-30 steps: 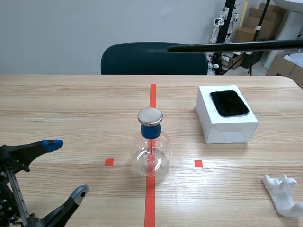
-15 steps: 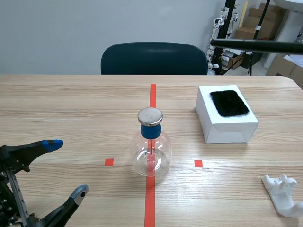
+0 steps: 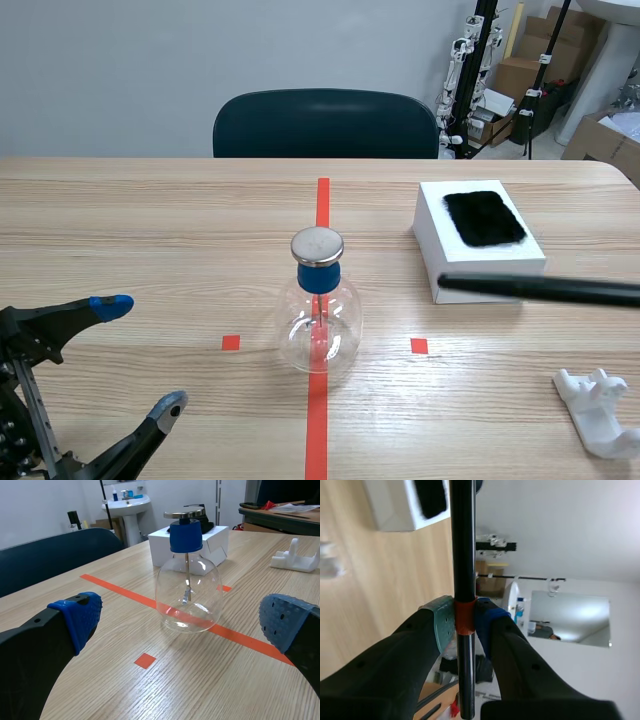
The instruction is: Do the electroscope experiment. hold the rod still at the electroscope
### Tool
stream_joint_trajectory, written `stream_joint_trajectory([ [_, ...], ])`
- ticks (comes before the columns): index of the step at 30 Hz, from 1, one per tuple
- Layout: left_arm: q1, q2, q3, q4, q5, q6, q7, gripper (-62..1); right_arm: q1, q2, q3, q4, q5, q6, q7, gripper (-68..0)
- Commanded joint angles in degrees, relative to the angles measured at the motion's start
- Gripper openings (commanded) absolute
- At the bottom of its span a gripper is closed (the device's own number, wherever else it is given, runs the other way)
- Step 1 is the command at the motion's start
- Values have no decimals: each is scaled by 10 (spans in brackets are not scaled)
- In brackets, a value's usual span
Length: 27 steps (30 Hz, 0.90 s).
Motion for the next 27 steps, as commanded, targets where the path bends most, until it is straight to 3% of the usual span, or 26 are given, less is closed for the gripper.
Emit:
stream_joint_trajectory([
  [1, -2, -1, -1, 3, -4, 1, -8, 14, -3, -3, -12, -7, -8, -8, -3, -671],
  [9, -2, -1, -1, 3, -4, 1, -8, 14, -2, -8, -64, -61, -43, -69, -3, -671],
  [27, -2, -1, -1, 3, -4, 1, -8, 14, -1, -8, -69, -68, -48, -72, 12, -669],
])
